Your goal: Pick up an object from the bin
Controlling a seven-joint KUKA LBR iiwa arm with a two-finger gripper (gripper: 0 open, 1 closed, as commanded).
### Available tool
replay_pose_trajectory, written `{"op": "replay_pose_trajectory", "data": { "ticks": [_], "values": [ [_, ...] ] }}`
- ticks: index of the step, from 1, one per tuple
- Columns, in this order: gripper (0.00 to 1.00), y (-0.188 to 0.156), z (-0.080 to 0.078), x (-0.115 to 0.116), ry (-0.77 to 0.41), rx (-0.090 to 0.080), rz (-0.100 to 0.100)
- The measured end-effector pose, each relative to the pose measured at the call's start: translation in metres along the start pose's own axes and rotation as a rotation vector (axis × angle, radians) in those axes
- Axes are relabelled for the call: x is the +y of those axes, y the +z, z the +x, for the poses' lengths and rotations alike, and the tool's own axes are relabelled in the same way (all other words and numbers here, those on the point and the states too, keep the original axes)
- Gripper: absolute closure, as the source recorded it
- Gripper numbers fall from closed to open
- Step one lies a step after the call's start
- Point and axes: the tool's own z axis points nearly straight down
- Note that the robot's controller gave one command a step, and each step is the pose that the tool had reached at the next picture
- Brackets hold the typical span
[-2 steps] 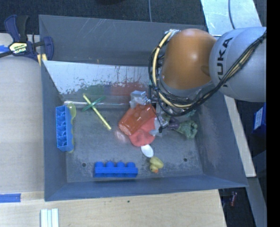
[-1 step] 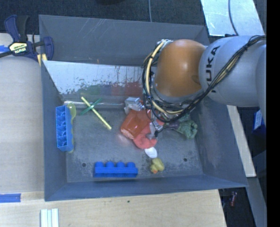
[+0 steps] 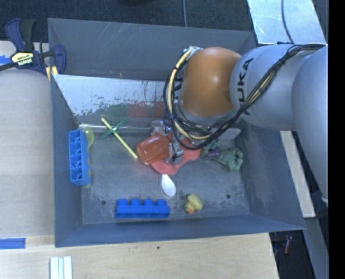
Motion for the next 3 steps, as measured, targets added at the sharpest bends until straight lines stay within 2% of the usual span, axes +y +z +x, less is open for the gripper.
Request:
{"op": "replay_pose_trajectory", "data": {
  "ticks": [1,2,3],
  "values": [
    [1.0,0.0,0.0,0.0,0.0,0.0,0.0],
    [1.0,0.003,-0.013,0.055,-0.106,-0.001,0.003],
    [1.0,-0.058,-0.01,0.039,-0.097,0.003,-0.001]
  ]
}}
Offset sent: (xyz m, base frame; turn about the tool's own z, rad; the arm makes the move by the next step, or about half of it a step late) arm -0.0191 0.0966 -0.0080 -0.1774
